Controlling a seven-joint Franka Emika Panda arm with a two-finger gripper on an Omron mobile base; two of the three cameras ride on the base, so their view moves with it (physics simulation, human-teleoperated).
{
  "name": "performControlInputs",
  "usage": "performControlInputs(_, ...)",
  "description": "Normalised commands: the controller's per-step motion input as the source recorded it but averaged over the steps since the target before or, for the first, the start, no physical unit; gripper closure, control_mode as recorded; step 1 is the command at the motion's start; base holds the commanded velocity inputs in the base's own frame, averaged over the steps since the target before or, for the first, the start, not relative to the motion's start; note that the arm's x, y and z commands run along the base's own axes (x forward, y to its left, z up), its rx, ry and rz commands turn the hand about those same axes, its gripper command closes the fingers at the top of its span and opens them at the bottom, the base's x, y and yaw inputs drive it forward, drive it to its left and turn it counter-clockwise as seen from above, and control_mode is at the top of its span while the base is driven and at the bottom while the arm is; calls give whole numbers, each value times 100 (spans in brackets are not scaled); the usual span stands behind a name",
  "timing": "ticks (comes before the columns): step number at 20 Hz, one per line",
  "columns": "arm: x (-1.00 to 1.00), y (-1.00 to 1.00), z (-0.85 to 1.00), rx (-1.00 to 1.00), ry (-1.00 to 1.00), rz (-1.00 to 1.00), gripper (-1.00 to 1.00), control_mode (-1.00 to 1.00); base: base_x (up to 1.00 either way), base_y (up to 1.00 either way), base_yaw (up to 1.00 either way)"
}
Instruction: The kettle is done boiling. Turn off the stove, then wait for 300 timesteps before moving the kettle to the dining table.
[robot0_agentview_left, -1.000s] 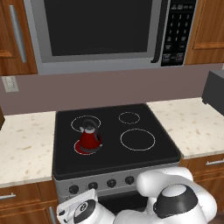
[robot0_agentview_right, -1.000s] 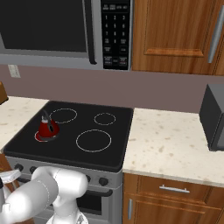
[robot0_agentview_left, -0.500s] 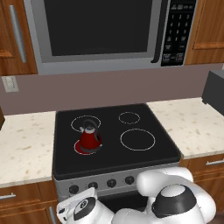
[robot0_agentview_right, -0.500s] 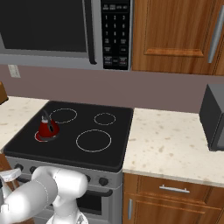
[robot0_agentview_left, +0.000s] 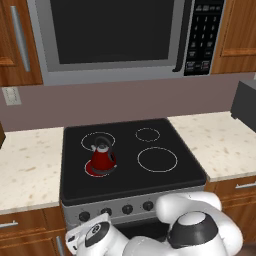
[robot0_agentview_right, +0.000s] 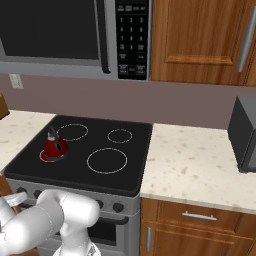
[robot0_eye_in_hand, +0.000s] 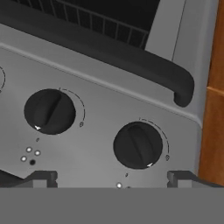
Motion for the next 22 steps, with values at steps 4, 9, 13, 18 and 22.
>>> performControlInputs(4,9,2,-19,0,4,0,-100,-100,0,0,0)
performControlInputs(9,4,9,-6,0,0,0,-100,-100,0,0,0)
performControlInputs(13,0,9,-2,0,0,0,-100,-100,0,0,0)
performControlInputs(18,3,7,-4,0,0,0,-100,-100,0,0,0)
performControlInputs(22,6,0,0,0,0,0,-100,-100,0,0,0)
